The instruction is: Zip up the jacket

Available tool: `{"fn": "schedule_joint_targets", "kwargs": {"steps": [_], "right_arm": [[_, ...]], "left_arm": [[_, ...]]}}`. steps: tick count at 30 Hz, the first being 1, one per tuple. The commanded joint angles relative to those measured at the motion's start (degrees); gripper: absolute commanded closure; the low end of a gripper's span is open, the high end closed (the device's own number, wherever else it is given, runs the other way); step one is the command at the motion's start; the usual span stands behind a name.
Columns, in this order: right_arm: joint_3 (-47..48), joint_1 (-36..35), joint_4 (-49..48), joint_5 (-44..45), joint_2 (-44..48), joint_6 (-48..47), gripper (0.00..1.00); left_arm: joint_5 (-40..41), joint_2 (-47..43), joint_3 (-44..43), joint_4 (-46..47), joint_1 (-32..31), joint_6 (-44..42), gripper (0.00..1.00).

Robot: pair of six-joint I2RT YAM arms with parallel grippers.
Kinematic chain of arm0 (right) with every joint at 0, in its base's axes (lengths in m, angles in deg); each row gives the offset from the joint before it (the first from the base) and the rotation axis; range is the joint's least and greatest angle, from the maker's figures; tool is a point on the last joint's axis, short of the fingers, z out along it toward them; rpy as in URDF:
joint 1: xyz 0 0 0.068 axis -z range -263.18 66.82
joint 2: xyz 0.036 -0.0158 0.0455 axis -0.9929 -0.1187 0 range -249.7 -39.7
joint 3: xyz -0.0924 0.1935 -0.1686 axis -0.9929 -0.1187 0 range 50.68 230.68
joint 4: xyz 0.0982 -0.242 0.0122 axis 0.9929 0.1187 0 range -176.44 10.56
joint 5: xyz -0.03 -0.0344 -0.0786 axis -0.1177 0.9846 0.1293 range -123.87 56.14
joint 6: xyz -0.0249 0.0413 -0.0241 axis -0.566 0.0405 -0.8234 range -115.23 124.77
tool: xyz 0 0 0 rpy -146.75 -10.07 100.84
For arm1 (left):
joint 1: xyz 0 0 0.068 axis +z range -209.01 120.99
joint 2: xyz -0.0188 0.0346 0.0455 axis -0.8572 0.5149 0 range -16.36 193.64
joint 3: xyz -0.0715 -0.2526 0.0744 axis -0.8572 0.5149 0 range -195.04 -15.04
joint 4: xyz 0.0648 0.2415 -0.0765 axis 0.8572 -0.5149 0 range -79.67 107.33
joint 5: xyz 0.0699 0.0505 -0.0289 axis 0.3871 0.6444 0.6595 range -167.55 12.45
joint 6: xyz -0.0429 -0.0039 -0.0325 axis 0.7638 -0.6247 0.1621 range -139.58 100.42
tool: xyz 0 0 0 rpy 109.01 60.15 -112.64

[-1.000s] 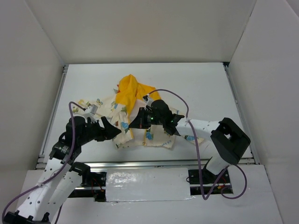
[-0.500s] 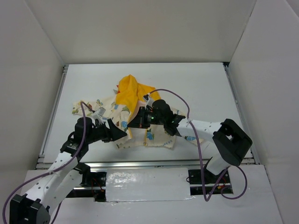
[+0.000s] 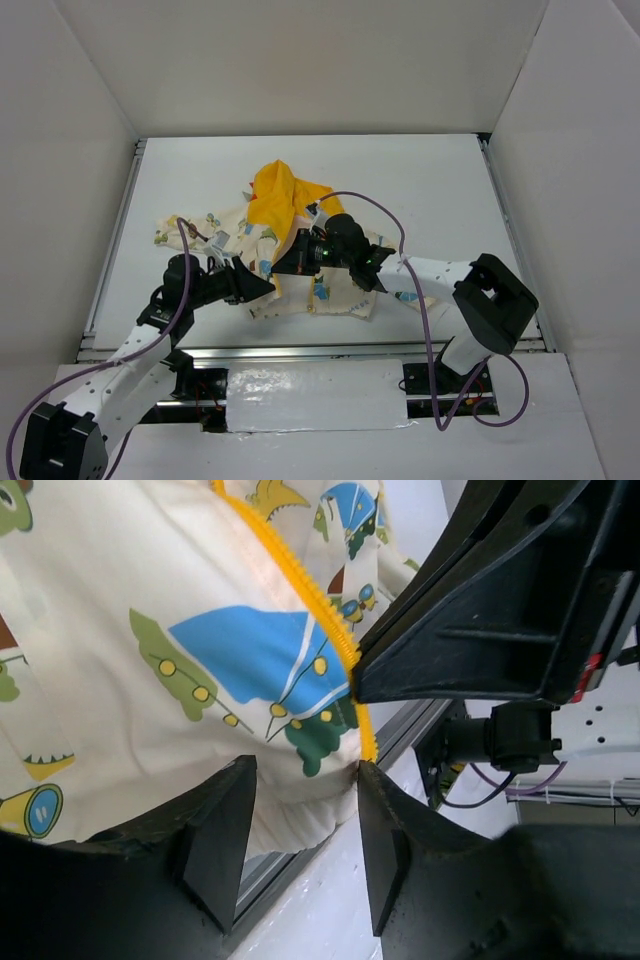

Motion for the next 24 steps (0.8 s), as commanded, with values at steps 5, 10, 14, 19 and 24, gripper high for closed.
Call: {"fn": "schedule_joint_targets", "kwargs": {"steps": [5, 10, 14, 19, 24], "right_arm": [[0.86, -0.51, -3.53, -0.18, -0.68, 0.29, 1.0], [1.04, -0.51, -3.8, -0.27, -1.12, 0.55, 1.0], [0.86, -0.51, -3.53, -0.09, -1.38, 0.38, 1.0], [0.86, -0.33, -2.74, -0.09, -1.39, -1.11, 0.75], [-4.74, 1.86, -7.12, -2.98, 0.72, -3.22, 0.47]], "left_arm": [[-2.01, 0.01, 1.33, 5.23, -0.32, 0.65, 0.37], [-2.71, 0.8, 2.29, 7.6, -0.41, 1.27, 0.59], [-3.5, 2.21, 2.64, 9.27, -0.41, 1.8, 0.77], [-3.85, 2.74, 1.86, 7.78, -0.41, 0.57, 1.0], [-3.24, 0.55, 1.06, 5.41, -0.41, 0.04, 1.0]]}}
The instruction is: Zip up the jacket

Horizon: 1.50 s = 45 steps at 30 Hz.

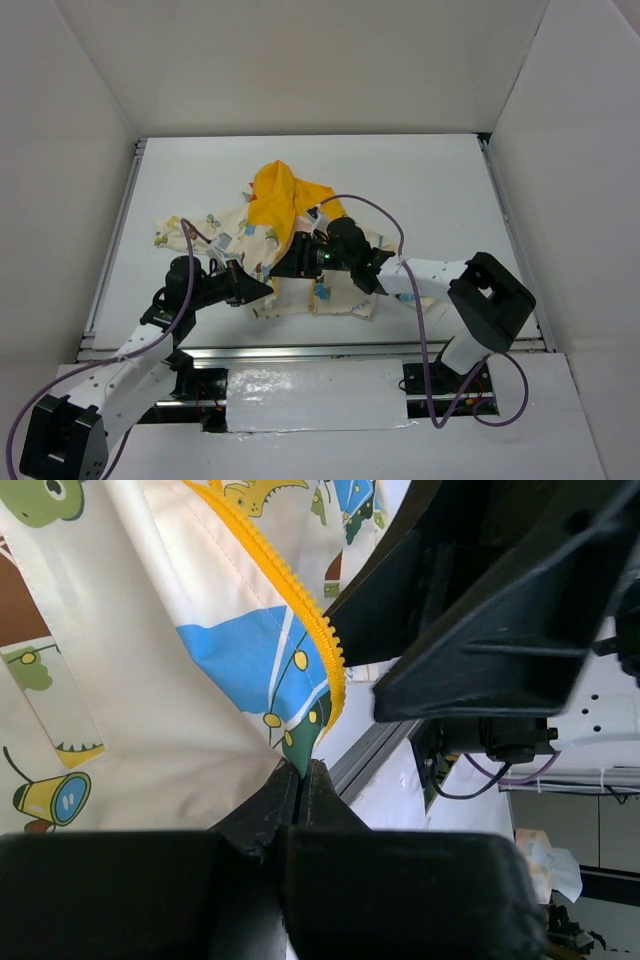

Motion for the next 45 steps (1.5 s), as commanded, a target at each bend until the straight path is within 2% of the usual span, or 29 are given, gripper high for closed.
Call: {"fn": "schedule_joint_targets", "kwargs": {"steps": [1, 7, 11, 25, 27, 28, 29, 30, 32, 33, 35, 42, 45], "right_arm": [[-4.28, 1.71, -5.49, -3.08, 2.19, -2.37, 0.48], [-6.84, 1.54, -12.69, -11.94, 0.27, -3.08, 0.55], [-6.84, 1.19, -16.65, -13.97, -1.15, -1.85, 0.61], [-2.62, -0.04, -18.33, -14.24, -4.57, -0.97, 0.66], [-2.27, -0.04, -18.07, -13.98, -4.4, -1.06, 0.74], [-2.09, -0.13, -17.89, -13.98, -4.23, -1.14, 0.83], [-1.92, -0.13, -17.63, -13.89, -4.14, -1.23, 0.86], [-1.91, -0.04, -16.93, -13.63, -3.44, -1.32, 0.89], [-2.09, -0.04, -16.14, -13.28, -2.65, -1.85, 0.92], [-2.09, -0.04, -14.65, -13.02, -2.21, -2.2, 0.93], [-2.18, -0.04, -12.8, -11.7, -0.98, -3.43, 1.0], [-2.0, 0.05, -7.97, -9.68, 0.78, -5.71, 1.0], [-2.18, 0.05, -7.61, -9.32, 1.75, -6.07, 1.0]], "left_arm": [[-0.88, -2.26, -1.34, 0.29, -0.26, -1.21, 1.0], [-2.89, -2.62, -0.55, 3.88, -0.26, 1.07, 1.0], [-4.3, -1.38, -0.11, 7.32, -0.26, 2.48, 1.0], [-5.09, -1.38, -0.81, 6.97, -0.26, 2.05, 1.0], [-5.36, -1.29, -0.73, 6.97, -0.26, 1.87, 0.98], [-4.92, -1.29, -0.99, 6.19, -0.26, 1.78, 0.93], [-4.83, -1.21, -0.99, 5.83, -0.26, 1.52, 0.89], [-4.66, -1.21, -1.08, 5.39, -0.26, 1.08, 0.81], [-3.78, -1.29, -1.34, 3.72, -0.26, 0.64, 0.73], [-3.52, -1.47, -1.52, 3.11, -0.26, 0.12, 0.65], [-3.43, -1.73, -1.52, 2.31, -0.26, -0.15, 0.62], [-4.91, -2.26, -1.08, 3.72, -0.26, 0.46, 0.44], [-5.01, -2.0, -0.99, 3.54, -0.26, 0.02, 0.48]]}}
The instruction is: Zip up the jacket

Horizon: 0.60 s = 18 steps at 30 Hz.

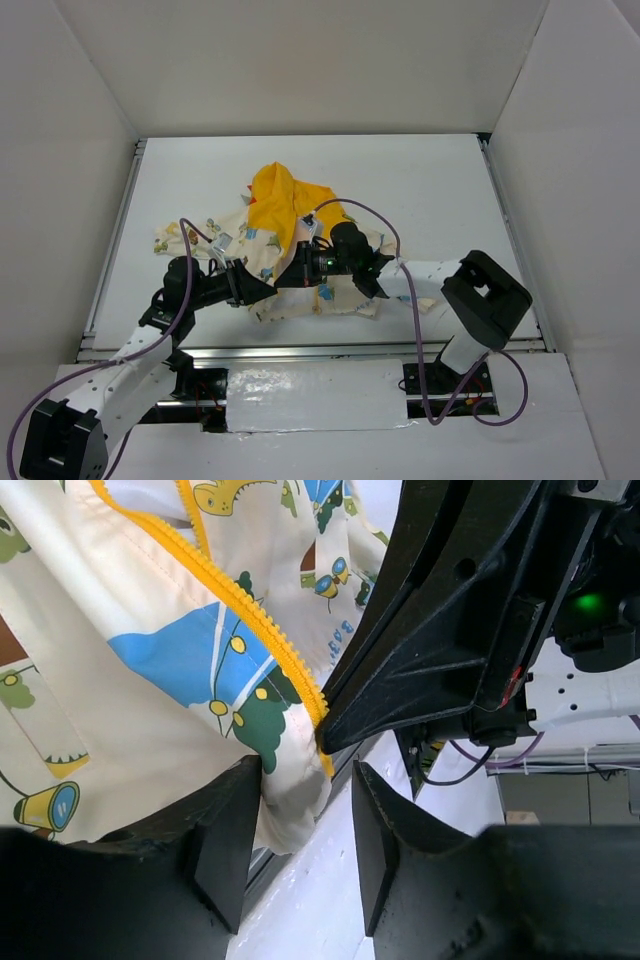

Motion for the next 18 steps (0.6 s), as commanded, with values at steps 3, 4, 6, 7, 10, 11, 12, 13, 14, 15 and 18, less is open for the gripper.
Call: {"fn": "schedule_joint_targets", "kwargs": {"steps": [3, 4, 6, 7, 10, 11, 12, 13, 14, 15, 18], "right_arm": [[2.3, -0.46, 2.93, 2.54, 3.94, -2.51, 1.0], [2.3, -0.37, 3.37, 2.81, 4.11, -3.12, 1.0], [1.95, -0.28, 4.34, 3.51, 5.08, -3.47, 1.0], [1.52, -0.11, 4.52, 3.78, 5.52, -3.82, 1.0], [0.99, -0.1, 5.05, 3.87, 6.66, -4.0, 1.0], [0.99, -0.02, 5.22, 3.87, 6.84, -4.0, 1.0], [0.9, -0.02, 5.31, 3.61, 6.75, -4.0, 1.0], [0.9, -0.02, 5.14, 3.52, 6.67, -3.83, 1.0], [0.81, -0.02, 5.05, 3.35, 6.67, -3.74, 1.0], [0.72, -0.1, 4.96, 3.08, 6.67, -3.65, 1.0], [0.37, -0.02, 4.35, 2.9, 6.49, -3.39, 1.0]], "left_arm": [[-2.58, 0.19, -0.75, 3.56, -0.32, -0.11, 0.54], [-2.93, 0.45, -0.57, 3.83, -0.32, -0.11, 0.55], [-2.76, 0.8, -0.48, 3.57, -0.32, -0.46, 0.55], [-2.32, 0.89, -0.48, 2.7, -0.32, -0.72, 0.55], [-2.23, 1.33, -0.05, 3.21, -0.41, -0.9, 0.48], [-2.41, 1.6, 0.3, 3.74, -0.41, -0.64, 0.46], [-2.49, 1.77, 0.31, 4.18, -0.41, -0.37, 0.46], [-2.76, 2.03, 0.39, 4.97, -0.41, -0.2, 0.46], [-2.85, 2.56, 0.31, 5.32, -0.41, -0.11, 0.48], [-2.85, 2.91, 0.22, 5.67, -0.41, -0.11, 0.5], [-3.46, 3.88, 0.13, 6.99, -0.41, 0.16, 0.53]]}}
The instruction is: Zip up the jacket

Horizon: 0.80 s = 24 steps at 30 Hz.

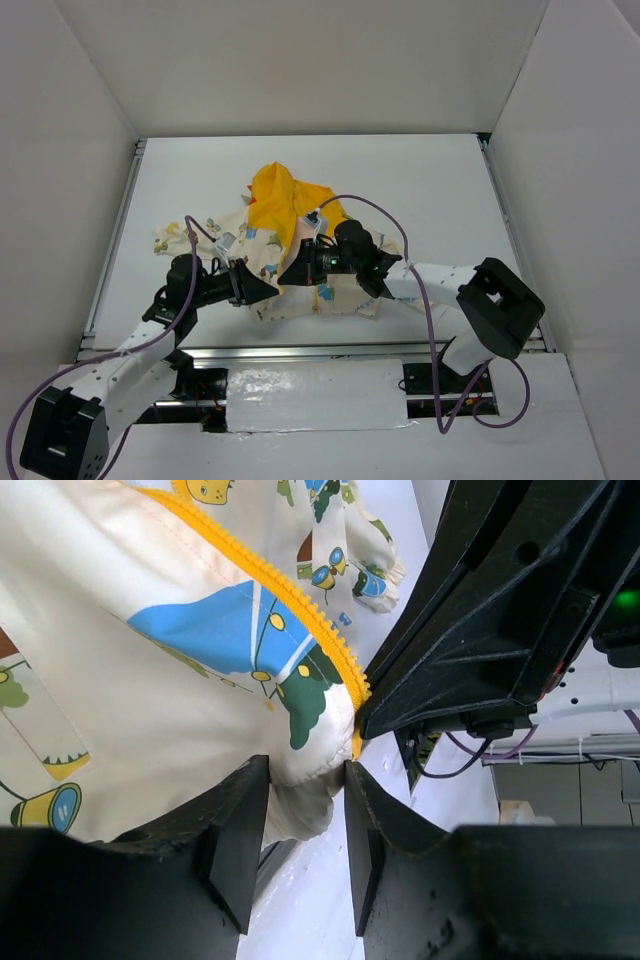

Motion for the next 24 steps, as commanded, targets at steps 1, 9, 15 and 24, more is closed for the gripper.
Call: {"fn": "schedule_joint_targets", "kwargs": {"steps": [1, 9, 15, 24], "right_arm": [[0.33, -0.02, -0.92, -0.11, 1.64, -0.52, 1.0], [1.11, 0.16, 0.22, 0.32, 0.85, -0.7, 1.0], [0.51, 2.44, 2.15, 0.94, 3.74, -1.23, 0.91], [0.33, 3.5, 0.84, -4.5, 5.33, 0.18, 1.0]], "left_arm": [[-2.11, 0.84, 0.11, 4.98, -0.3, 0.31, 0.53], [-3.6, 2.43, -0.07, 7.62, -0.39, 0.93, 0.93], [-2.64, 2.25, -0.5, 4.91, -0.48, 0.22, 1.0], [0.88, 3.92, -1.91, 1.03, -0.65, -1.54, 0.89]]}}
